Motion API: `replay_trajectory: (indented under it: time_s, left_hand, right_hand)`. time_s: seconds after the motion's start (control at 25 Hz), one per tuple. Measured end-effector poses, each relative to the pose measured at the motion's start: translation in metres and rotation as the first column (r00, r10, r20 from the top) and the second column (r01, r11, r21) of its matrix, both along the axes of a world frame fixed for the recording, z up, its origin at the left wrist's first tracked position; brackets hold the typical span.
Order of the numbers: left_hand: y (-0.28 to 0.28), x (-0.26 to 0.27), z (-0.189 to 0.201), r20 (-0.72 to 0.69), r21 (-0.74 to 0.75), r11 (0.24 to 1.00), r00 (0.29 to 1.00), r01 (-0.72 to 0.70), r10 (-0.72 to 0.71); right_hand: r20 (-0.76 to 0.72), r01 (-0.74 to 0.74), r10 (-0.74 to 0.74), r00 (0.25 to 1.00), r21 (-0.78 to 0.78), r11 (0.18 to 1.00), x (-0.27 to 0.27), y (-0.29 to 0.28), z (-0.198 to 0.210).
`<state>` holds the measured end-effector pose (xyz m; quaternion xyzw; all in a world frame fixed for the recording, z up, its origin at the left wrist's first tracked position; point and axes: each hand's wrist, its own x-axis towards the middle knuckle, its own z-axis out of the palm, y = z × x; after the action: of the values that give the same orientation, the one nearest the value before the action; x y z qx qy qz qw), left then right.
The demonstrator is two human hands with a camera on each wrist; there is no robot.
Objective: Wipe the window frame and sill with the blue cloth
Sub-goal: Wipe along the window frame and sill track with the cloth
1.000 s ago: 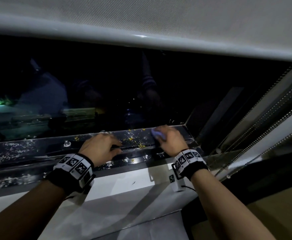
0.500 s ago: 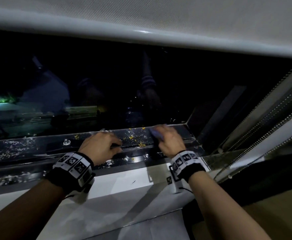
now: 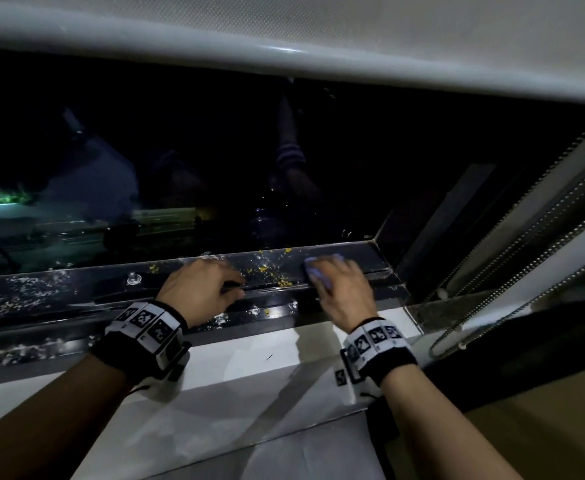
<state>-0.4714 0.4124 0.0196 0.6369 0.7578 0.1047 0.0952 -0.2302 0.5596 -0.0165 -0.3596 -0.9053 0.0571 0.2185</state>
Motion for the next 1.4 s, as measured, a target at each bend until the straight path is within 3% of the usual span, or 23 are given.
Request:
replay_trajectory:
  time_s: [0.08,0.12,0.16,0.24,0.32,0.36,0.44,0.52,0.6,0.64,0.68,0.76,0.84,0.88,0.96,1.04,1.08,1.12,1.16,1.24,1.32,1.4]
  left_hand:
    - [-0.003,0.001,0.004,0.011,-0.009,1.0,1.0,0.02,-0.02]
    - [-0.007,0.001,0.006,0.025,0.007,1.0,1.0,0.016,-0.016]
    - [-0.013,-0.002,0.007,0.034,0.048,0.999,0.999,-0.012,0.01]
    - [-0.028,-0.015,0.008,0.044,0.151,0.977,0.988,-0.153,0.148]
    - [-0.043,-0.031,0.007,0.036,0.164,0.935,0.95,-0.313,0.312]
    - [-0.048,-0.036,0.006,0.021,0.133,0.925,0.934,-0.355,0.356]
    - [-0.051,-0.039,0.004,0.013,0.083,0.923,0.926,-0.377,0.377]
    - [-0.048,-0.035,0.006,-0.011,0.067,0.92,0.922,-0.386,0.387]
    - [-0.046,-0.03,0.009,-0.027,0.049,0.918,0.918,-0.394,0.396]
    - [-0.046,-0.03,0.01,-0.026,0.045,0.918,0.918,-0.395,0.396]
    - [-0.047,-0.03,0.01,-0.035,0.051,0.919,0.919,-0.39,0.392]
    - [-0.049,-0.03,0.009,-0.077,0.085,0.927,0.925,-0.365,0.371]
    - [-0.047,-0.025,0.008,-0.122,0.094,0.935,0.928,-0.343,0.353]
    - [-0.045,-0.021,0.009,-0.135,0.087,0.934,0.925,-0.347,0.356]
    - [-0.041,-0.017,0.013,-0.123,0.067,0.924,0.916,-0.377,0.383]
    - [-0.039,-0.018,0.014,-0.107,0.055,0.914,0.908,-0.402,0.405]
    - [-0.04,-0.018,0.014,-0.104,0.057,0.908,0.902,-0.415,0.419]
    - [-0.04,-0.017,0.014,-0.103,0.061,0.905,0.899,-0.421,0.425]
    - [-0.04,-0.015,0.014,-0.105,0.063,0.905,0.899,-0.421,0.426]
    - [-0.04,-0.012,0.014,-0.1,0.063,0.902,0.896,-0.427,0.432]
    - [-0.04,-0.012,0.015,-0.104,0.052,0.896,0.89,-0.441,0.444]
    - [-0.039,-0.013,0.016,-0.091,0.038,0.892,0.887,-0.451,0.452]
  right_hand:
    - [-0.099,-0.245,0.237,0.967,-0.087,0.966,-0.007,-0.012,0.008]
    - [-0.175,-0.295,0.268,0.947,-0.155,0.943,-0.004,-0.008,0.015]
    - [-0.266,-0.263,0.199,0.943,-0.231,0.937,0.004,0.001,0.024]
    - [-0.368,0.033,-0.15,0.918,-0.305,0.952,0.021,0.032,0.032]
    - [-0.135,0.345,-0.375,0.917,-0.2,0.917,0.03,0.059,0.029]
    - [0.02,0.395,-0.395,0.918,-0.108,0.912,0.024,0.059,0.024]
    - [0.099,0.291,-0.286,0.953,-0.034,0.956,-0.004,0.042,0.011]
    - [0.018,0.014,-0.012,1.0,-0.126,0.992,-0.033,0.012,0.008]
    - [-0.068,-0.271,0.262,0.963,-0.25,0.929,-0.039,-0.006,0.017]
    - [-0.162,-0.318,0.283,0.946,-0.272,0.908,-0.032,-0.005,0.024]
    - [-0.287,-0.277,0.198,0.937,-0.268,0.923,-0.02,0.003,0.028]
    - [-0.441,0.038,-0.134,0.887,-0.219,0.975,0.01,0.035,0.031]
    - [-0.367,0.338,-0.402,0.839,-0.228,0.913,0.026,0.06,0.026]
    - [-0.324,0.402,-0.472,0.82,-0.263,0.877,0.022,0.066,0.021]
    - [-0.29,0.358,-0.424,0.858,-0.256,0.898,0.0,0.062,0.013]
    - [-0.227,0.094,-0.113,0.967,-0.093,0.991,-0.008,0.055,0.005]
    - [-0.21,-0.051,0.036,0.977,-0.067,0.996,-0.005,0.054,0.006]
    - [-0.233,-0.118,0.093,0.968,-0.093,0.989,0.004,0.06,0.011]
    - [-0.3,-0.093,0.053,0.952,-0.122,0.988,0.014,0.066,0.018]
    - [-0.41,0.135,-0.193,0.891,-0.167,0.977,0.028,0.079,0.027]
    - [-0.337,0.31,-0.384,0.859,-0.254,0.916,0.025,0.08,0.025]
    - [-0.267,0.267,-0.333,0.904,-0.256,0.929,0.007,0.072,0.016]
